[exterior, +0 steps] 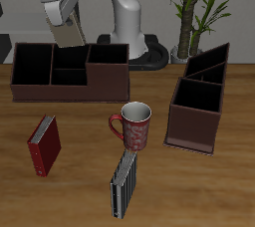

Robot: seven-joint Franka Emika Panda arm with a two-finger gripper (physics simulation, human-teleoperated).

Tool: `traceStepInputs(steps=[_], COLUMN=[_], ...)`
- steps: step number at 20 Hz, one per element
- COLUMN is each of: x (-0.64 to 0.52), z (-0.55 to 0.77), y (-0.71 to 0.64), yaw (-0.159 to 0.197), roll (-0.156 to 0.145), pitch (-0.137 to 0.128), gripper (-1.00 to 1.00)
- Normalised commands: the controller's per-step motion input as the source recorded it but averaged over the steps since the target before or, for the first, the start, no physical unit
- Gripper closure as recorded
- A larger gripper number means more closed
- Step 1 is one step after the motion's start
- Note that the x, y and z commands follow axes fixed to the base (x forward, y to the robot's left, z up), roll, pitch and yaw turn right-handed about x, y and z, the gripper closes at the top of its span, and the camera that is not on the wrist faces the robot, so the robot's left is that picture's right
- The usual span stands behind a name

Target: Place the yellow book into the back desk caddy's back compartment

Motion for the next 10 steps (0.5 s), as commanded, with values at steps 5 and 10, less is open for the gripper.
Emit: traceStepInputs(steps=[5, 10], x=[0.02, 0.01], z=[-0.12, -0.11], y=[0.03, 0.05], yaw=[0.001, -0.015], roll=[-0.001, -0.001], pitch=[0.024, 0.035], gripper=[1.00, 1.00])
